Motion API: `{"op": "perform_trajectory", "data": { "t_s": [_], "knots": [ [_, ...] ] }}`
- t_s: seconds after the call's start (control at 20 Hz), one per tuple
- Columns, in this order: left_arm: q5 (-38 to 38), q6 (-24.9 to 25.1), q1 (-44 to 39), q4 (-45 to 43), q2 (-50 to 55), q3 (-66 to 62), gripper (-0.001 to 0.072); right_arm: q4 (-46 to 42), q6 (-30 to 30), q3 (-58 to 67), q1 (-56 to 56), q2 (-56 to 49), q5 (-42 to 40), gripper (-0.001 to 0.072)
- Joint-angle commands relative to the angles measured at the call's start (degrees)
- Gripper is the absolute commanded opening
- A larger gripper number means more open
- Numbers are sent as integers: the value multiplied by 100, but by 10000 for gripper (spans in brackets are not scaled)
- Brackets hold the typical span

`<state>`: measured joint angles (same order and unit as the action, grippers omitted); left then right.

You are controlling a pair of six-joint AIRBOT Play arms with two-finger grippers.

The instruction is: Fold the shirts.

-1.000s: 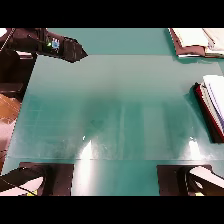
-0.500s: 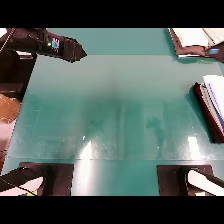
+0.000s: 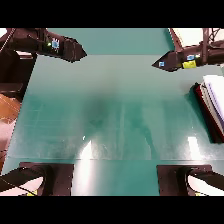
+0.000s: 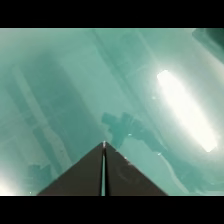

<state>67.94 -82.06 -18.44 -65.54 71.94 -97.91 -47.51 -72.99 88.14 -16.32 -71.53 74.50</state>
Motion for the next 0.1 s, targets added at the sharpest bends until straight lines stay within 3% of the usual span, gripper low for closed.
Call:
{"op": "perform_trajectory", "data": {
  "t_s": [0.0,0.05],
  "knots": [
    [0,0,-2,0,0,0,25,-55,0,2,-170,-15,4,17],
    [0,0,-2,0,0,0,25,-55,0,2,-170,-17,11,17]
  ]
}}
